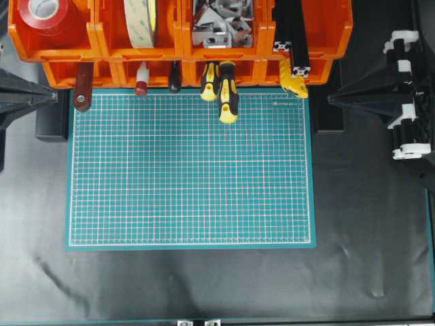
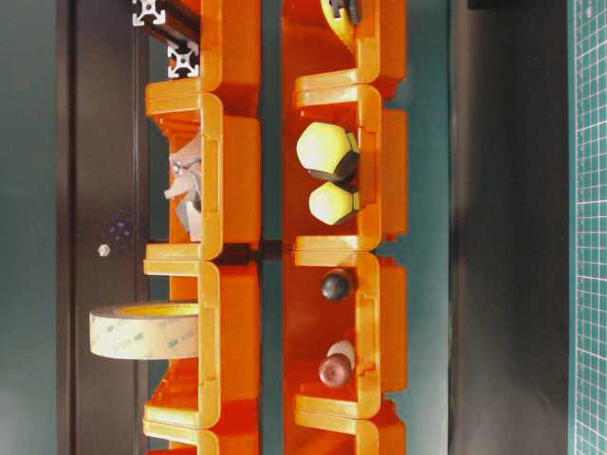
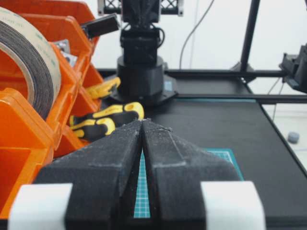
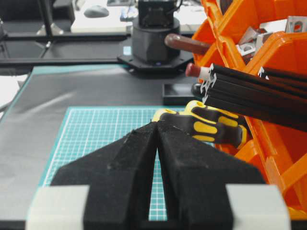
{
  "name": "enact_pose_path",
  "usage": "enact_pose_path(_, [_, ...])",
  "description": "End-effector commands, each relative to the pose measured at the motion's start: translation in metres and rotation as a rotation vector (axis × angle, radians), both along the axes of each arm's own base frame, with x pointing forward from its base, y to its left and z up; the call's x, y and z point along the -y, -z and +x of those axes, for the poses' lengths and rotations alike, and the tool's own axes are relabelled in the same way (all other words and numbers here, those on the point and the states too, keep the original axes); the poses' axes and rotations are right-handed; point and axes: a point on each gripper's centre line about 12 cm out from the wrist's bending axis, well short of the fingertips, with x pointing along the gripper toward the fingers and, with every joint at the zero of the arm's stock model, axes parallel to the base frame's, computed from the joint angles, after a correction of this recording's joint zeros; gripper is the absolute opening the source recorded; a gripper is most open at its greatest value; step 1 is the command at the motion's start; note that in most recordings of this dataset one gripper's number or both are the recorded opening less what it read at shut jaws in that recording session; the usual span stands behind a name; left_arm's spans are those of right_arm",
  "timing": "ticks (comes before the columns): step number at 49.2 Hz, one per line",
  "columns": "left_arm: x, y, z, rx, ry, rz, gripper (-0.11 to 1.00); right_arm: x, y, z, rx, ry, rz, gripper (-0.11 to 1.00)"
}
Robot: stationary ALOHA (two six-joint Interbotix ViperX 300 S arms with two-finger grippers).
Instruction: Pick frame from container rack with right arm.
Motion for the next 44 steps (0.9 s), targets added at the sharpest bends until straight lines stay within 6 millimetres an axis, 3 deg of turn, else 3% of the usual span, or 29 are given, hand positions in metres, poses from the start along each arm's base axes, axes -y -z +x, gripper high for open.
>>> enact_pose_path(1, [0.006,-0.02,0.003,0.032,0.029,0.028,0.06,0.0,-0.007,0.002,0.021,0.005,0.021,0.02])
enact_pose_path(7, [0.007,-0.032,0.002,0.014,0.034,0.029,0.0,0.001,-0.02,0.001,0.014,0.014,0.097,0.01])
enact_pose_path(14, [0.007,-0.043,-0.003,0.007,0.035,0.029,0.0,-0.002,-0.038,-0.001,-0.074,0.013,0.163,0.01])
enact_pose_path(23, [0.009,-0.044,-0.006,-0.007,0.043,0.026,0.0,-0.004,-0.09,-0.005,-0.223,0.012,0.188,0.01])
enact_pose_path(31, [0.009,-0.039,-0.004,-0.049,0.046,0.024,0.0,-0.01,-0.124,-0.006,-0.382,-0.009,0.176,0.01])
enact_pose_path(44, [0.009,-0.039,0.001,-0.097,0.045,-0.002,0.0,-0.024,-0.129,0.013,-0.69,-0.037,0.108,0.01])
